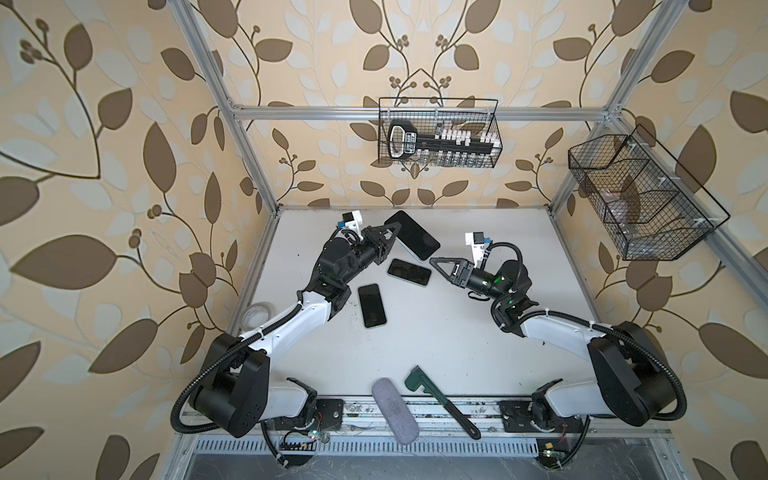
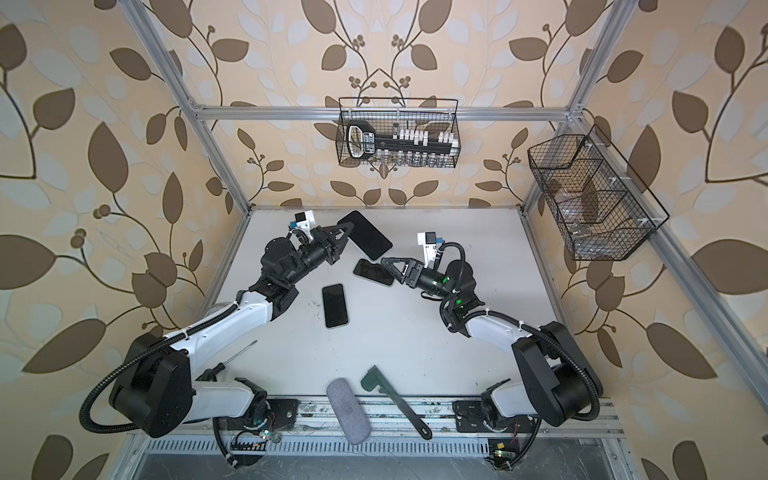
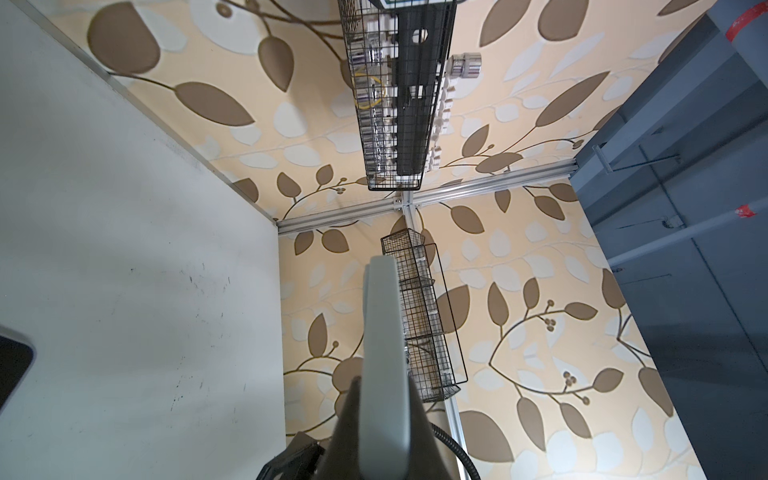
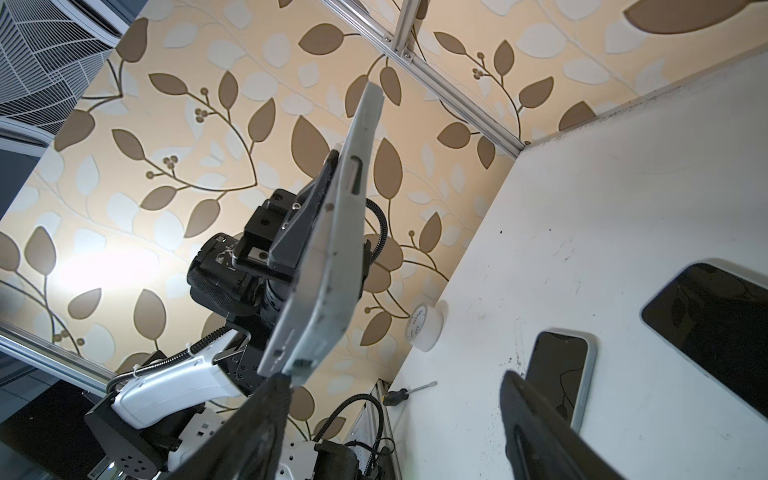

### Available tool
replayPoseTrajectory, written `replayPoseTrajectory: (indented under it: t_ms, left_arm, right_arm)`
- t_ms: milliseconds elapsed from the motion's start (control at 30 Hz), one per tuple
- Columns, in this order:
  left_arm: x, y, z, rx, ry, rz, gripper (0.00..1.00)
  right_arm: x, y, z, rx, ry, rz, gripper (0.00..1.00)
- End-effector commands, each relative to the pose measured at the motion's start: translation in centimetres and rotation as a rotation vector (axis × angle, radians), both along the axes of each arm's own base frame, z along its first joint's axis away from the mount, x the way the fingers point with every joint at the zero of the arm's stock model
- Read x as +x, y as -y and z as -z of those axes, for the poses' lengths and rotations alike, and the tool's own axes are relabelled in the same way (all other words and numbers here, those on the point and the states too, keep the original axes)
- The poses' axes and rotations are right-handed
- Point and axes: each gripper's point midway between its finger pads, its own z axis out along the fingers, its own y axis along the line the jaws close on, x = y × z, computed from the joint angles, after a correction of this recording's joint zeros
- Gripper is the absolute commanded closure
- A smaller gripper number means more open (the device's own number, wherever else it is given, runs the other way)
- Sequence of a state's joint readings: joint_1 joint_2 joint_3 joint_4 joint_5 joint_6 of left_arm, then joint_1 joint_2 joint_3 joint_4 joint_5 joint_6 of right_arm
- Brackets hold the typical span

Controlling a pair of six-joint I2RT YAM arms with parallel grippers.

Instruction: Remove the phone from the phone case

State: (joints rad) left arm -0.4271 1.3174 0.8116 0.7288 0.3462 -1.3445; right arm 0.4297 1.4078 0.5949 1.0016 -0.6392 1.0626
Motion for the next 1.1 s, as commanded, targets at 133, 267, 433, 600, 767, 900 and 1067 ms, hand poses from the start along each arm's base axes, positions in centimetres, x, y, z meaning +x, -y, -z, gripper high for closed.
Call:
replayPoseTrajectory:
  t_ms: [133,267,433,600,767,900,1067]
  left_arm:
    - [-1.6,0.5,-4.3,-0.059,0.135,0.039,1.0]
    - [-1.6,0.7,-4.5,-0.059,0.139,0.044,1.0]
    - [-2.0,0.9,-5.0,-0.086,0.145,0.059,1.0]
    - [-2.3,1.3,-5.8,-0.113,0.157,0.077,1.0]
    - [-2.6,1.5,-6.1,-0.114,0.165,0.087,1.0]
    - [-2.4,1.7,-5.4,-0.089,0.157,0.087,1.0]
    - [-2.4,2.2,-4.5,-0.08,0.146,0.108,1.0]
  right_arm:
    - [0.4,-0.1,-2.2,0.043,0.05,-0.01,0.21]
    - [0.5,0.0,-2.1,0.044,0.047,-0.006,0.21]
    - [1.0,0.0,-1.3,0.041,0.022,0.003,0.21]
    - [1.6,0.0,-0.3,0.04,-0.006,0.008,0.21]
    - [1.9,0.1,0.1,0.065,-0.019,0.009,0.22]
    - [2.0,0.2,-0.8,0.092,-0.001,0.002,0.23]
    - [2.4,1.2,-2.3,0.14,0.014,0.008,0.24]
